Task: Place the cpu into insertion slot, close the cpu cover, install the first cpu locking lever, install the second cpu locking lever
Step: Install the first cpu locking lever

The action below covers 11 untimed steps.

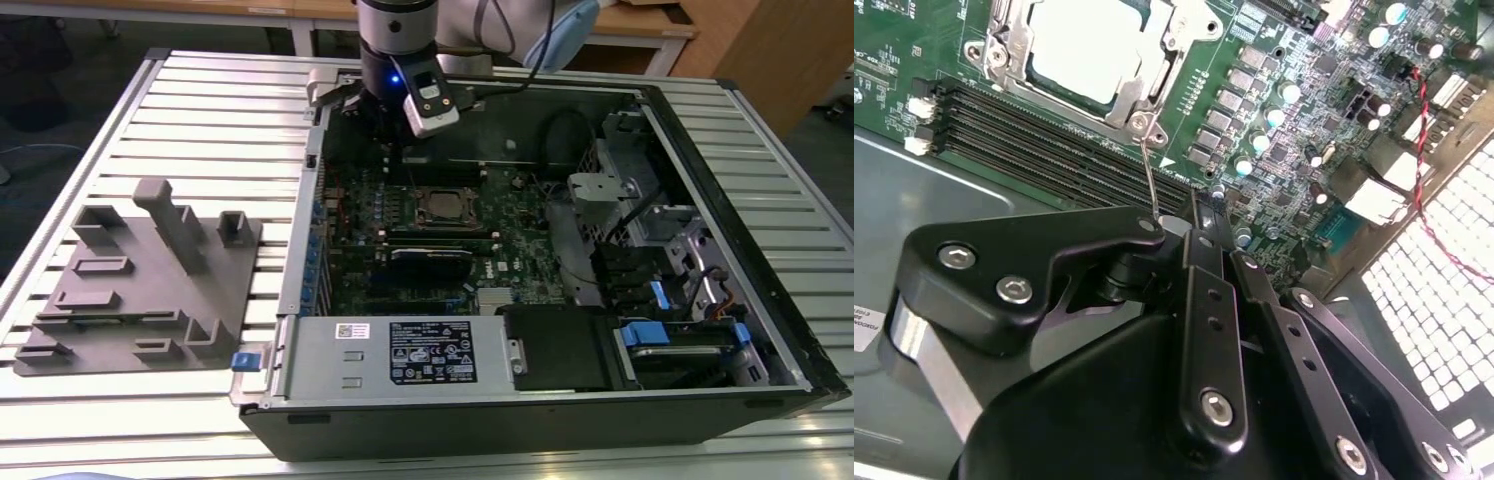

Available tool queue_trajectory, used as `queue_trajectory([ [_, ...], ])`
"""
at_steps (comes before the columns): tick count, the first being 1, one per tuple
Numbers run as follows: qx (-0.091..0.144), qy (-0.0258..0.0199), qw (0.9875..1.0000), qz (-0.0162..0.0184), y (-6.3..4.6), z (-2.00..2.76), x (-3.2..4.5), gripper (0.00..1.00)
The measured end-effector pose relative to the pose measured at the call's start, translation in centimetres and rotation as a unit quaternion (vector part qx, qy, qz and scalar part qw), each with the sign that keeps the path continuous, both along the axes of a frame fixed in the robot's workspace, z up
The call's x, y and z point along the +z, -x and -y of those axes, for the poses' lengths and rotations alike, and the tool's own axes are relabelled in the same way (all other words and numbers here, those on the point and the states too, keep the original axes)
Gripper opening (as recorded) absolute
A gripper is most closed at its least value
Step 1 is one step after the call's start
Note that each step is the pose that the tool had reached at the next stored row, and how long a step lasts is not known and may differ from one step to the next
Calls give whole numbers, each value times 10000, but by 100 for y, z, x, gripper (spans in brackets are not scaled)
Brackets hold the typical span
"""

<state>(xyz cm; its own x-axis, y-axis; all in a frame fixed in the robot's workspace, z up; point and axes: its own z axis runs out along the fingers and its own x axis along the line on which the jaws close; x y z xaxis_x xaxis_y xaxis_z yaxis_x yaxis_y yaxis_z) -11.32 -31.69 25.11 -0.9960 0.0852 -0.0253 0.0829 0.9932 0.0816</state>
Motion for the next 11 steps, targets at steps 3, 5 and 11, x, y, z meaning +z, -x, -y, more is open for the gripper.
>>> queue_trajectory([
  [3,0,0,10000,0,-1,-1,0,11],
  [5,0,0,10000,0,-1,-1,0,11],
  [11,0,-2,10000,16,44,-1,-1,11],
])
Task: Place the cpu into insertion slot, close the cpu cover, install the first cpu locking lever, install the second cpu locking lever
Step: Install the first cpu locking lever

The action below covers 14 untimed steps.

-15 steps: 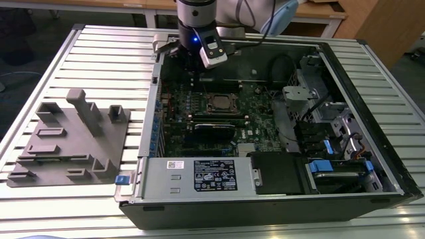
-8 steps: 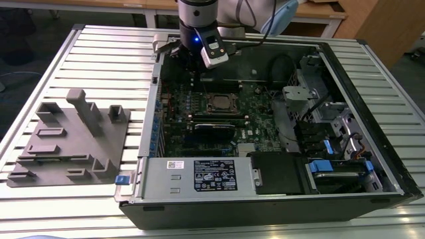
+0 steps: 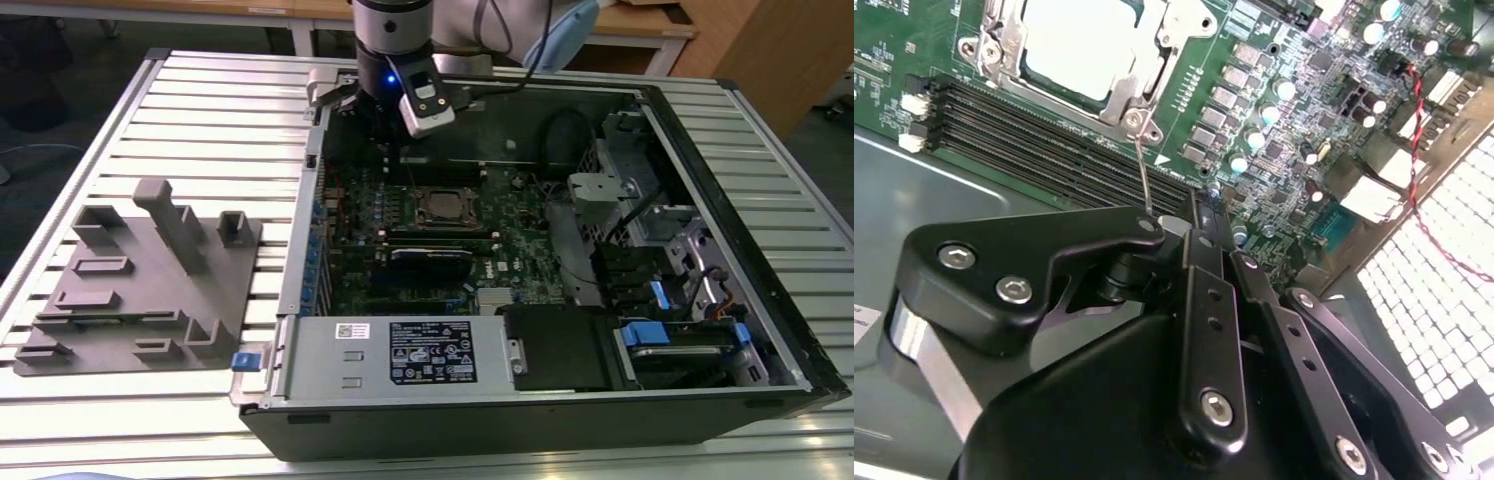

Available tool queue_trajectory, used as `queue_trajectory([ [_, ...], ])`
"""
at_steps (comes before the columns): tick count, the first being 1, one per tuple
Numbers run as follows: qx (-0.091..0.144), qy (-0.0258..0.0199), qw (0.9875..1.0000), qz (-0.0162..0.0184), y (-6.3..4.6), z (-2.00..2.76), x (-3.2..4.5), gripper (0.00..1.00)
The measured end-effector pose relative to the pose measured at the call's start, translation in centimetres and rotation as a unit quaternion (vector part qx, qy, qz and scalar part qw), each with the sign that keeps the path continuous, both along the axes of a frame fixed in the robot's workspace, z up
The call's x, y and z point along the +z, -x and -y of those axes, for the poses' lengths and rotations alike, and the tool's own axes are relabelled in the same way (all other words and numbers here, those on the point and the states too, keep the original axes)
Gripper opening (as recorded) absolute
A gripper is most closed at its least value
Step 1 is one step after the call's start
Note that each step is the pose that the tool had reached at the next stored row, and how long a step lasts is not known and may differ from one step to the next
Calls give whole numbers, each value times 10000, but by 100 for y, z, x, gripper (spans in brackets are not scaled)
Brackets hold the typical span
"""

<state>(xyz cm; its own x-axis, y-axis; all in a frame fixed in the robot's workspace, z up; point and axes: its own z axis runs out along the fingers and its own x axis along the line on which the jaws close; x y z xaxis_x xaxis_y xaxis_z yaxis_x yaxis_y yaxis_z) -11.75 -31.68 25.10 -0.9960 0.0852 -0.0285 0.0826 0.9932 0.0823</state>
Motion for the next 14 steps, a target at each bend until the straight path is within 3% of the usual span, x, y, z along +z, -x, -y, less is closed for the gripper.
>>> queue_trajectory([
  [3,0,-1,10000,1,3,-6,-1,11],
  [10,0,-6,10000,1,2,-81,-7,11],
  [14,0,-7,10000,1,-53,-95,-8,11],
])
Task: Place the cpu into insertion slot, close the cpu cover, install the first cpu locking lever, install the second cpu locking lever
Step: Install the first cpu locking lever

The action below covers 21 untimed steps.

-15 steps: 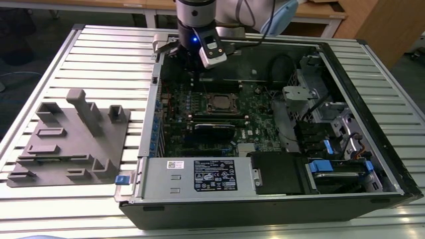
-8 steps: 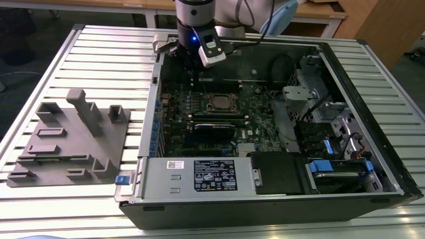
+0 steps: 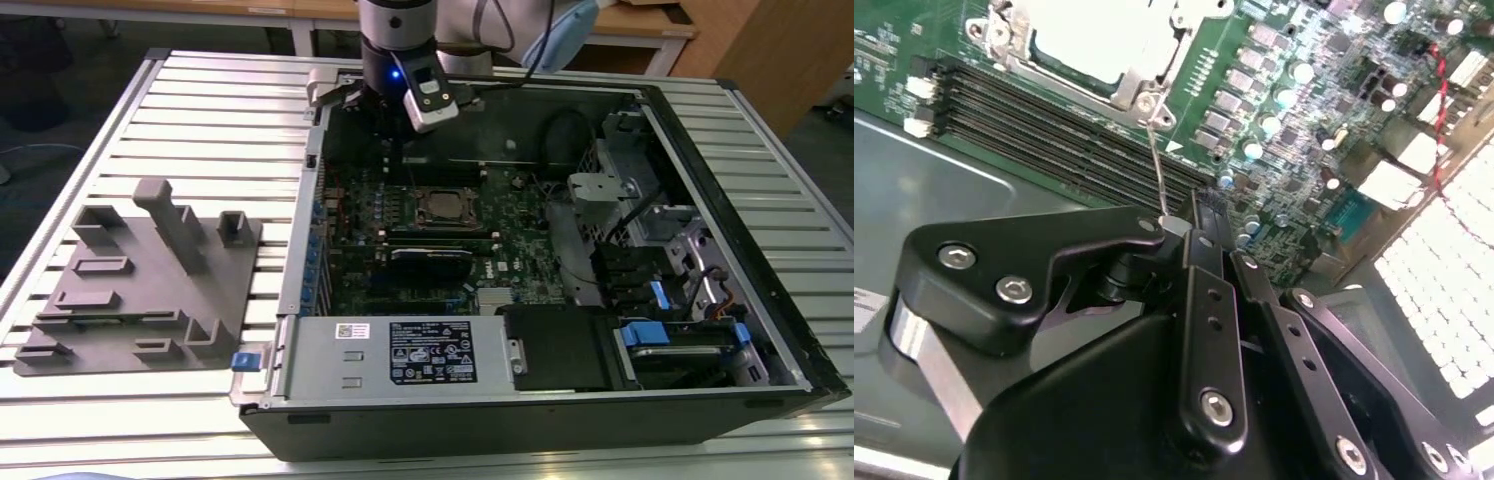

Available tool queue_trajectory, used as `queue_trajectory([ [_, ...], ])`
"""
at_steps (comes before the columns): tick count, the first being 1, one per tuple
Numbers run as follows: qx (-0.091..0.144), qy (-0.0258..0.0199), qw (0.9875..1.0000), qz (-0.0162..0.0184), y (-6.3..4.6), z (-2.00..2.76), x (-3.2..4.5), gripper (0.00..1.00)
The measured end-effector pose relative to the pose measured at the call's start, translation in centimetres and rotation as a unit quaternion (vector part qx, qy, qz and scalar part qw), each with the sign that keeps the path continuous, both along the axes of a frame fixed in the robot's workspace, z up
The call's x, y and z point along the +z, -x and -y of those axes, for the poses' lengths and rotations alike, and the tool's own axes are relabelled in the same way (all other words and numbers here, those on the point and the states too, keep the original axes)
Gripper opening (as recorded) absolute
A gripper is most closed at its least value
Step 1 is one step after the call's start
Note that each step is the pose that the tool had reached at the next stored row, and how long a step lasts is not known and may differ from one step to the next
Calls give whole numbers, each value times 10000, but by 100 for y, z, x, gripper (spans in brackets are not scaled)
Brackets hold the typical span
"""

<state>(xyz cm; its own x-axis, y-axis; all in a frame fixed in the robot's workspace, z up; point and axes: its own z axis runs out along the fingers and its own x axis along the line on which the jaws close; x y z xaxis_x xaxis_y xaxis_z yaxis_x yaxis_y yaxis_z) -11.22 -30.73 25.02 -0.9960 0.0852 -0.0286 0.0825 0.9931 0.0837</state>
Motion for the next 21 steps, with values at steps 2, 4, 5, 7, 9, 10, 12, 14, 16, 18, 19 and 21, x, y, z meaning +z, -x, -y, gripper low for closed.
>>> queue_trajectory([
  [2,0,0,10000,0,-44,-2,0,11],
  [4,0,2,10000,0,-90,-4,0,11],
  [5,0,4,10000,0,-113,-5,0,11],
  [7,0,6,10000,0,-159,-6,0,11],
  [9,0,8,10000,0,-202,-7,-1,11],
  [10,0,8,10000,0,-220,-7,-1,11],
  [12,0,9,10000,0,-240,-8,-1,11],
  [14,0,9,10000,0,-240,-8,-1,11],
  [16,0,8,10000,0,-241,-8,-1,11],
  [18,0,8,10000,0,-242,-8,-1,11],
  [19,0,8,10000,0,-243,-8,-1,11],
  [21,1,8,10000,0,-248,-9,-8,11],
])
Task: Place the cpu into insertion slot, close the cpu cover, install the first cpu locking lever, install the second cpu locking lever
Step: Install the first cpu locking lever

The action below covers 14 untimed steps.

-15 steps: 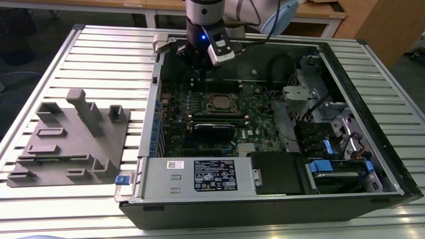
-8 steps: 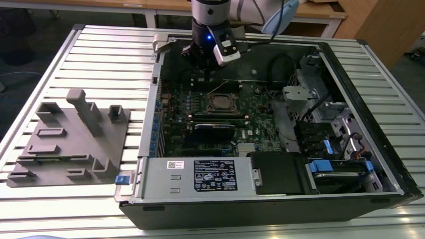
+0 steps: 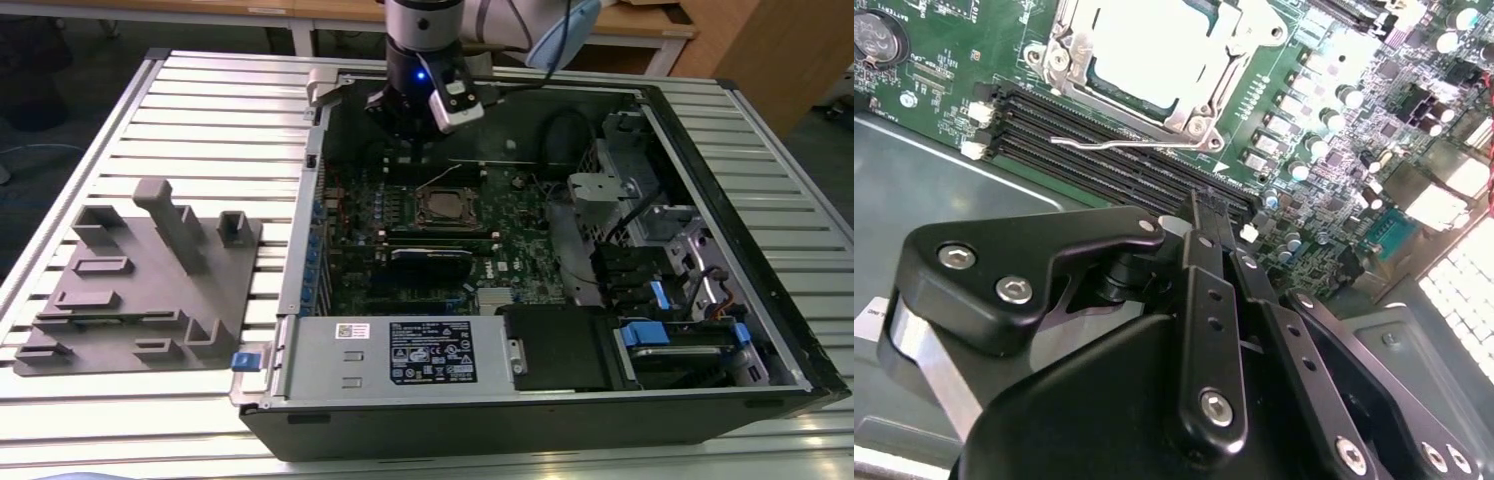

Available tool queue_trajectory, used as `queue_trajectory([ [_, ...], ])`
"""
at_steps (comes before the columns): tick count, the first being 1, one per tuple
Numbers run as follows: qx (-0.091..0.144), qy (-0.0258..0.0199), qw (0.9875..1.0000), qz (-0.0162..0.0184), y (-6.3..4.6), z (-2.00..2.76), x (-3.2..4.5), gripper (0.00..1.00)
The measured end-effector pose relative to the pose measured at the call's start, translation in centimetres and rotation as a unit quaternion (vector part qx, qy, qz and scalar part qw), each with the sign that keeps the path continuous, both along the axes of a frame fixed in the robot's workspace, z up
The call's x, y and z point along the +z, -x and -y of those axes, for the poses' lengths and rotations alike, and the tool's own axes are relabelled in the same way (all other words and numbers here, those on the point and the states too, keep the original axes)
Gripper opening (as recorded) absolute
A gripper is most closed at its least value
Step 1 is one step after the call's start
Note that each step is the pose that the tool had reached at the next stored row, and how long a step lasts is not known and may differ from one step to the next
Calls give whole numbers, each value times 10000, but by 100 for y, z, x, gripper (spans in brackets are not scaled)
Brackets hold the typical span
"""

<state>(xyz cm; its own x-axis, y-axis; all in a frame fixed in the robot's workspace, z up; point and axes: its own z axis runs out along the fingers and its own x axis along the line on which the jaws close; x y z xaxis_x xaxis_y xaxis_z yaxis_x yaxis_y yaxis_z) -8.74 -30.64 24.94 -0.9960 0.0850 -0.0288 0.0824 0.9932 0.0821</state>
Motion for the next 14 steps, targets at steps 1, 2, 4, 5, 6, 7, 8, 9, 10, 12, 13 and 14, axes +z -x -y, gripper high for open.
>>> queue_trajectory([
  [1,0,0,10000,0,-3,0,-4,11],
  [2,-1,0,10000,0,-6,0,-8,11],
  [4,-1,0,10000,6,-11,0,-19,11],
  [5,-1,1,10000,11,-13,0,-25,11],
  [6,-1,1,10000,17,-16,0,-32,11],
  [7,-1,1,10000,25,-19,0,-39,11],
  [8,0,0,10000,32,-24,1,-46,11],
  [9,0,1,10000,38,-32,1,-51,11],
  [10,-1,1,10000,41,-43,0,-55,11],
  [12,-1,3,10000,42,-77,0,-61,11],
  [13,-1,4,10000,42,-97,0,-63,11],
  [14,-1,5,10000,42,-117,0,-65,11],
])
